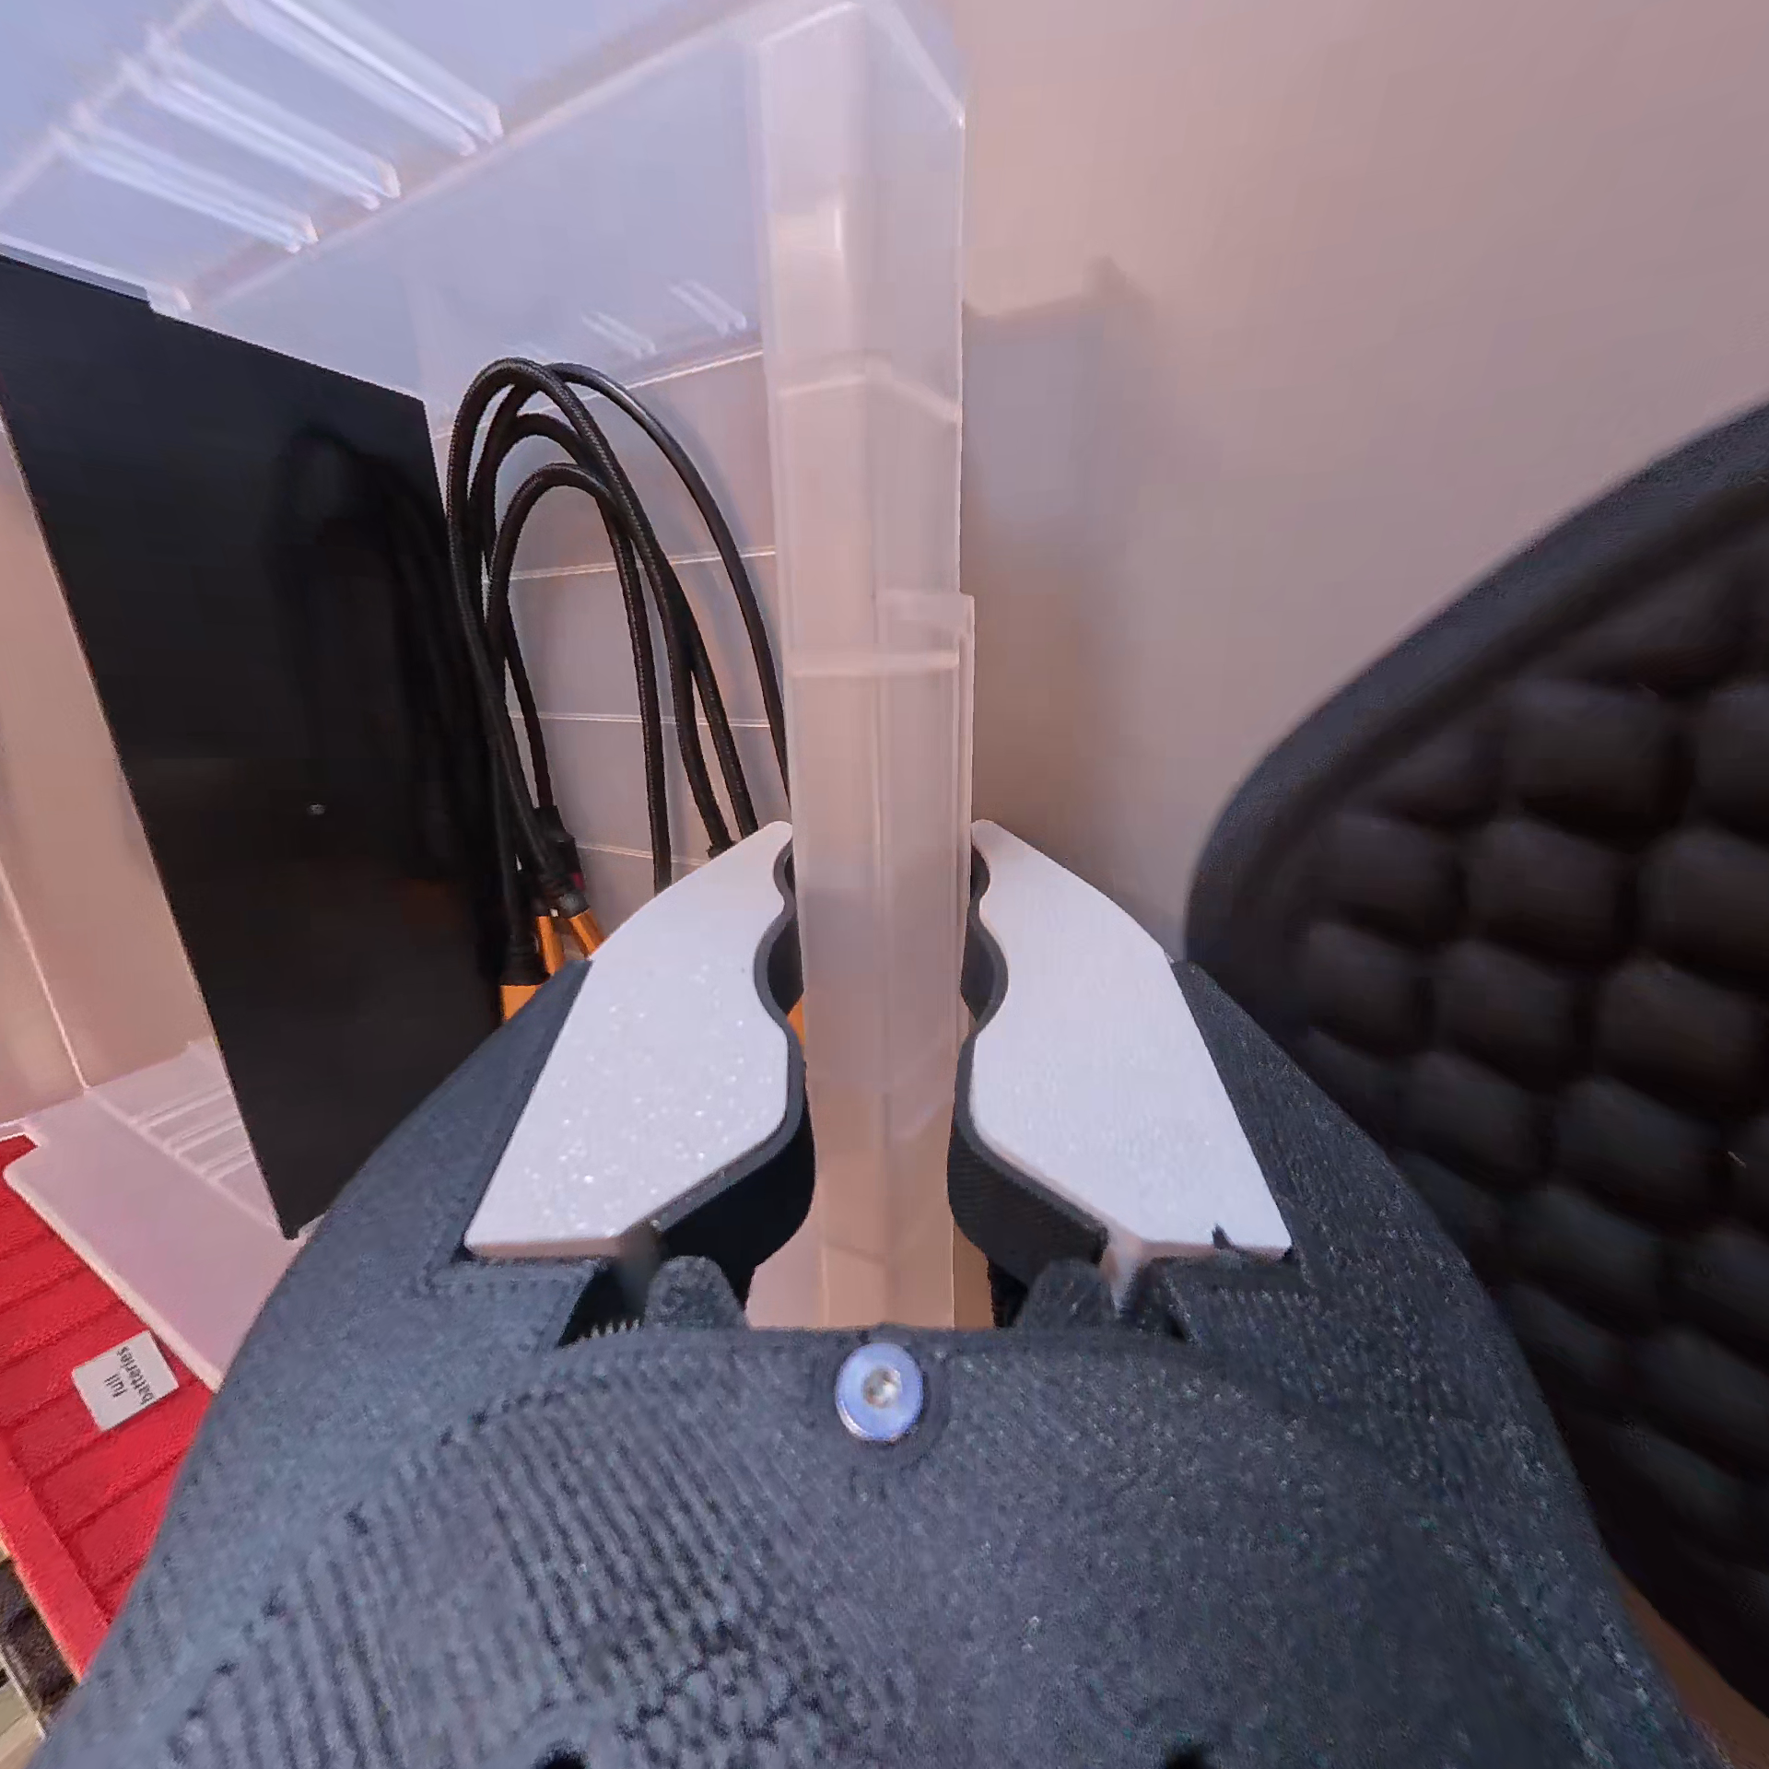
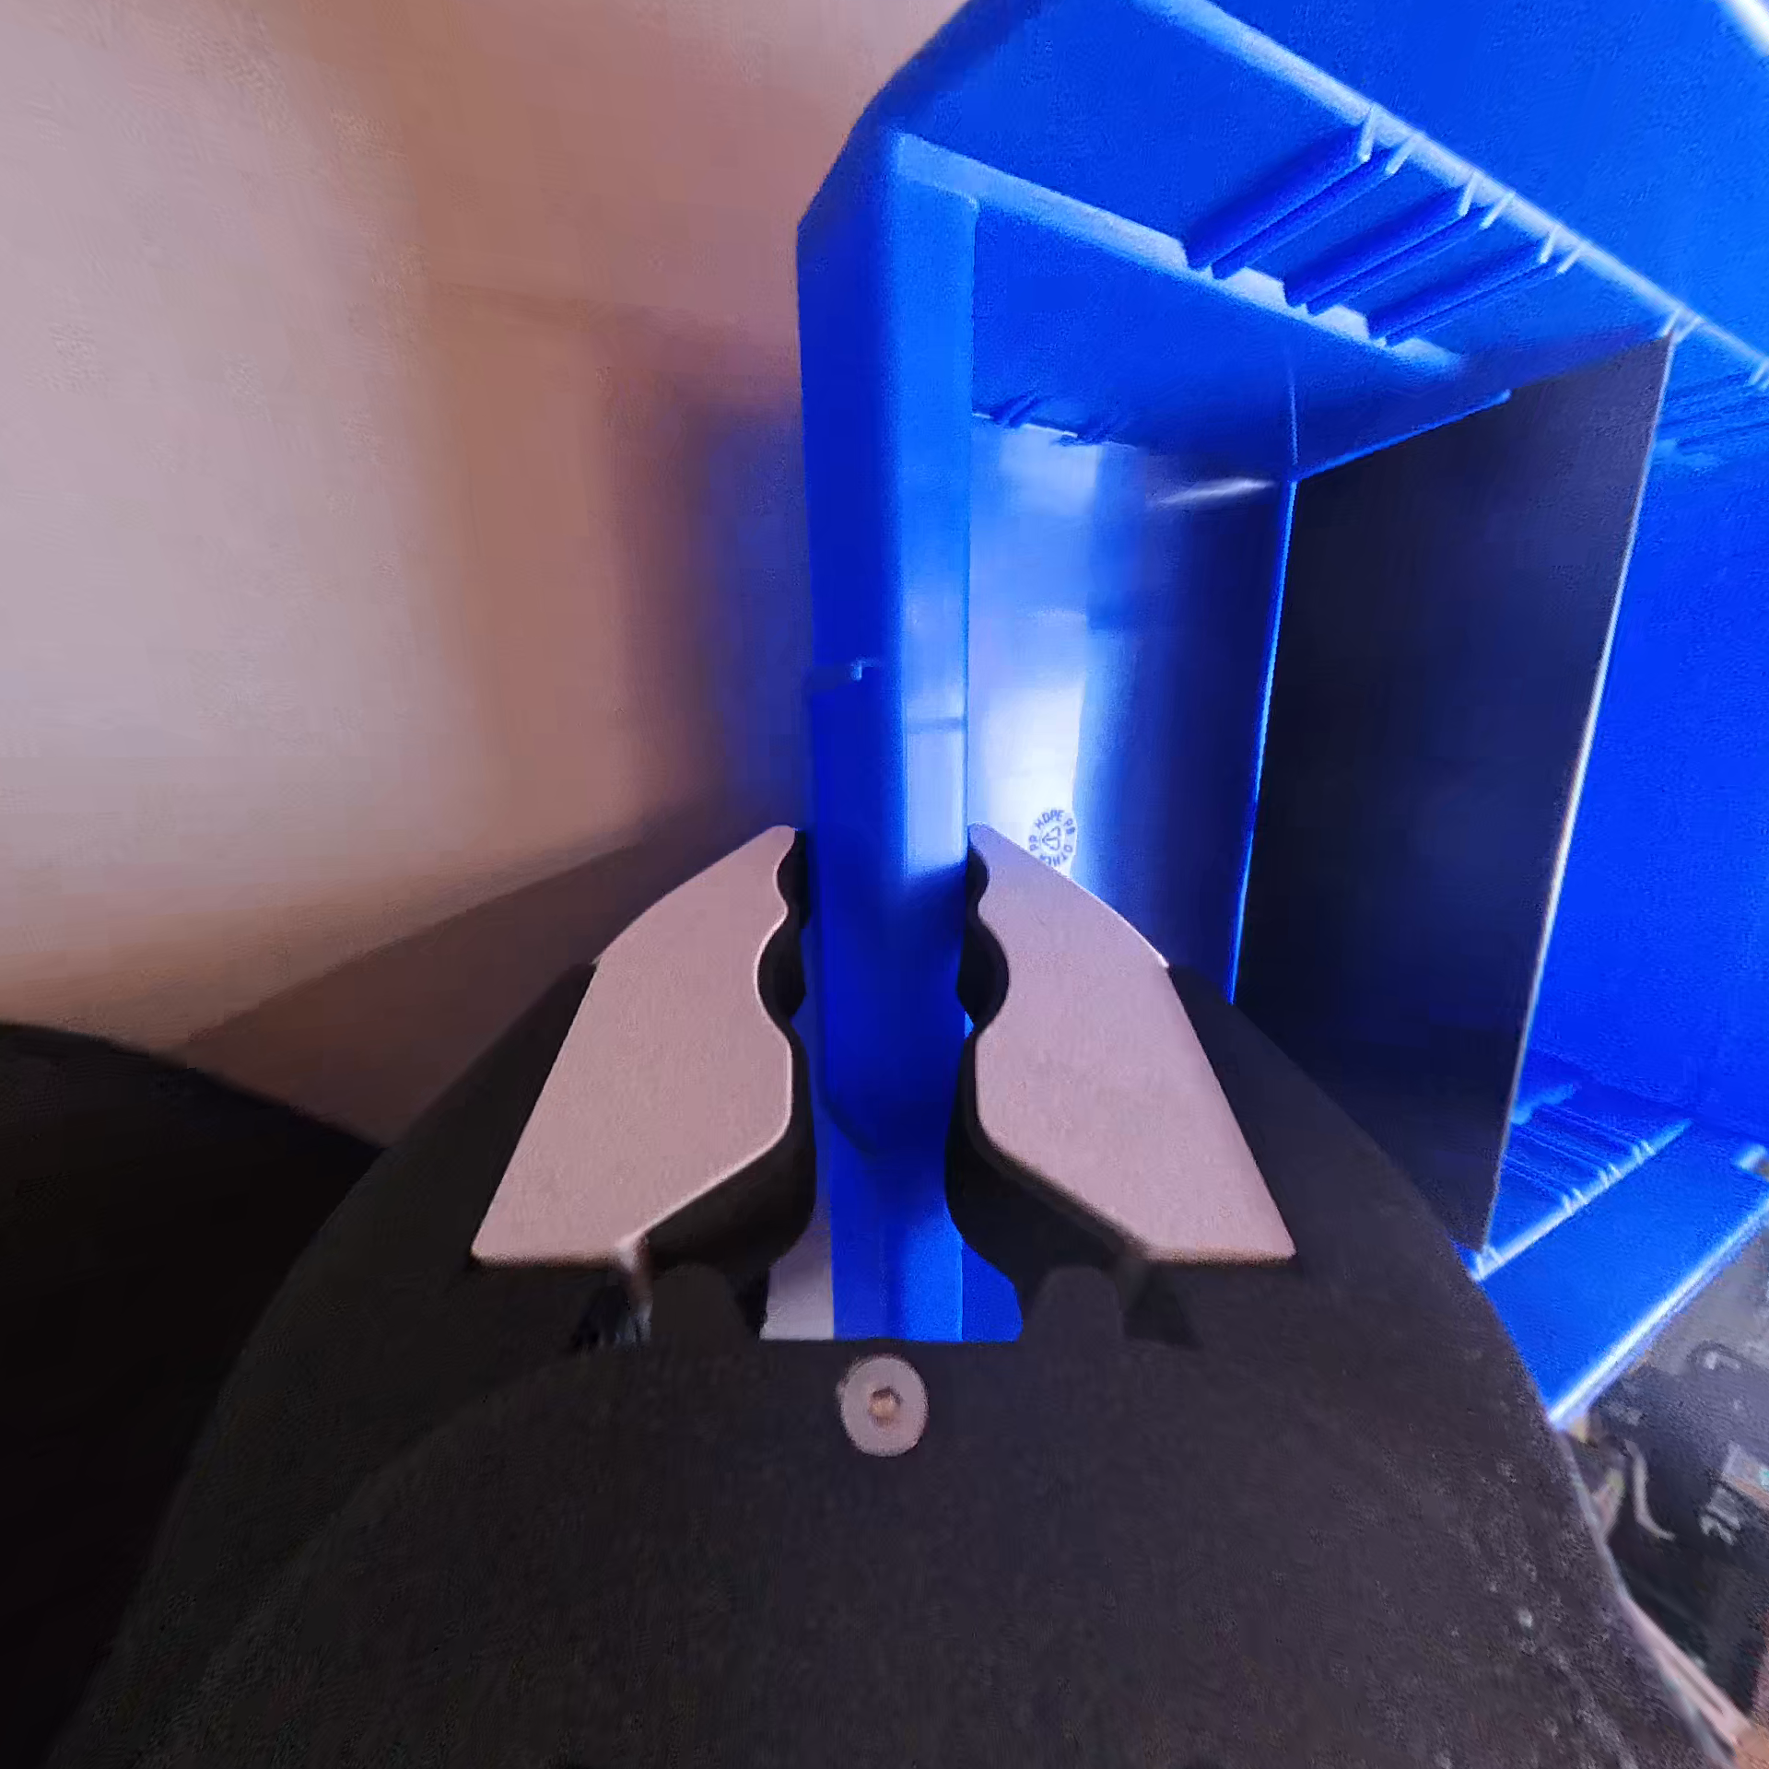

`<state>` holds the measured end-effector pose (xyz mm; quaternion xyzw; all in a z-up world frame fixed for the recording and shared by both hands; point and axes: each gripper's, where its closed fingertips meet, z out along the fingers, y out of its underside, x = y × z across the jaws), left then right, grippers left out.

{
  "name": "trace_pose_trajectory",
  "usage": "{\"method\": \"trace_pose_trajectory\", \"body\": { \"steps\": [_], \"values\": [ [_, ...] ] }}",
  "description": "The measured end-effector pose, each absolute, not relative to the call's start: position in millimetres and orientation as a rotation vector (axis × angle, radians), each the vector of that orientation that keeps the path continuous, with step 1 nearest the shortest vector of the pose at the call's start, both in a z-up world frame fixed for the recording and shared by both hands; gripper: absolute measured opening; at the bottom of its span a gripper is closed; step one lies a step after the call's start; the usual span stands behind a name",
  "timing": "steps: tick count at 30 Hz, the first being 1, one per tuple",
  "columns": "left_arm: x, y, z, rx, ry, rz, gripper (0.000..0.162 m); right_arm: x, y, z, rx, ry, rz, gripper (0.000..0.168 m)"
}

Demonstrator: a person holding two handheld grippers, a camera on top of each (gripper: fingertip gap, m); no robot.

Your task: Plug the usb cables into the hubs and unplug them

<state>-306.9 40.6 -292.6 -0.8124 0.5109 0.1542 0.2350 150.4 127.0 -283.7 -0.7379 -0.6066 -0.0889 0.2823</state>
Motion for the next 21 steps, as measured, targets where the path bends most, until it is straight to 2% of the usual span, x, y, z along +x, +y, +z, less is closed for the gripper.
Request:
{"method": "trace_pose_trajectory", "body": {
  "steps": [8,10,11,13,15,18,21],
  "values": [
    [-315,92,-292,-2.230,1.351,0.435,0.031,198,204,-281,-1.960,-1.584,-0.257,0.030],
    [-315,96,-290,-2.236,1.307,0.380,0.035,194,208,-268,-1.956,-1.506,-0.285,0.038],
    [-308,93,-284,-2.231,1.277,0.276,0.042,187,204,-258,-1.952,-1.456,-0.237,0.047],
    [-292,91,-249,-2.133,1.154,0.065,0.044,160,187,-231,-1.897,-1.326,-0.024,0.059],
    [-293,102,-201,-2.004,0.995,-0.037,0.040,129,168,-199,-1.793,-1.193,0.217,0.060],
    [-329,143,-143,-1.906,0.792,0.029,0.036,92,145,-166,-1.664,-1.043,0.509,0.059],
    [-367,198,-133,-2.011,0.760,0.073,0.038,72,137,-164,-1.602,-1.019,0.596,0.056]
  ]
}}
